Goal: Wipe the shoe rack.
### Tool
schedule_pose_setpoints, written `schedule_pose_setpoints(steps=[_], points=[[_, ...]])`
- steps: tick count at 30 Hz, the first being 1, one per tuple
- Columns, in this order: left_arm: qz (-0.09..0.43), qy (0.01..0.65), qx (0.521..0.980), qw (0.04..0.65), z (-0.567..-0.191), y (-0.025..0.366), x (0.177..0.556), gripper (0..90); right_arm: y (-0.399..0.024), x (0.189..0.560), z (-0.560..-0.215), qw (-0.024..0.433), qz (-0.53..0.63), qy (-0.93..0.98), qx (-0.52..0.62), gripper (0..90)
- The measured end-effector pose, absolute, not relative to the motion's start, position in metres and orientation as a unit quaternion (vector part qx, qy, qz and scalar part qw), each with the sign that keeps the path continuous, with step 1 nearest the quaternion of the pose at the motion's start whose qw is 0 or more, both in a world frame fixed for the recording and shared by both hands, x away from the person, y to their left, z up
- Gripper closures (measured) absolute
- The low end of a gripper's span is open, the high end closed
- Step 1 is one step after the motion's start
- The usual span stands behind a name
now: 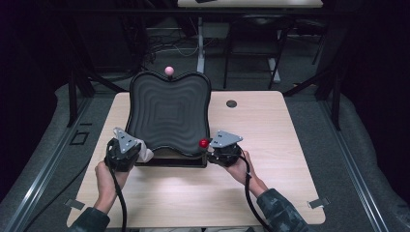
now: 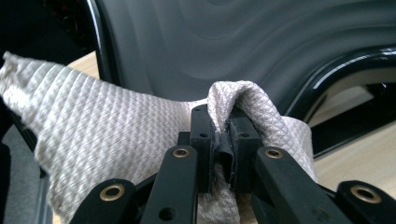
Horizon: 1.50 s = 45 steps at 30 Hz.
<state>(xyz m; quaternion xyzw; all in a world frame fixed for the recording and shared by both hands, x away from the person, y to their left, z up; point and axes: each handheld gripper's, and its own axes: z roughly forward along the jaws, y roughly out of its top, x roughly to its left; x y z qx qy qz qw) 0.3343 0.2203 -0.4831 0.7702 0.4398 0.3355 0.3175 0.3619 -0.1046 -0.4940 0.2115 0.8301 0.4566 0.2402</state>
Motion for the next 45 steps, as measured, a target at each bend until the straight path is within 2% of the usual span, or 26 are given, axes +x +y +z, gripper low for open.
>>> schedule_pose_setpoints(steps=[19,37,45], points=[[0.335,0.453,0.748,0.351,-0.488,0.207,0.333,83.4,-0.105,0.362,-0.494,0.238,0.456,0.831,0.212,60.1],[0.327,0.409,0.765,0.374,-0.487,0.159,0.338,83.3,-0.105,0.363,-0.492,0.234,0.456,0.832,0.214,59.9],[0.308,0.39,0.775,0.39,-0.486,0.136,0.338,83.3,-0.105,0.363,-0.494,0.229,0.465,0.827,0.217,59.9]])
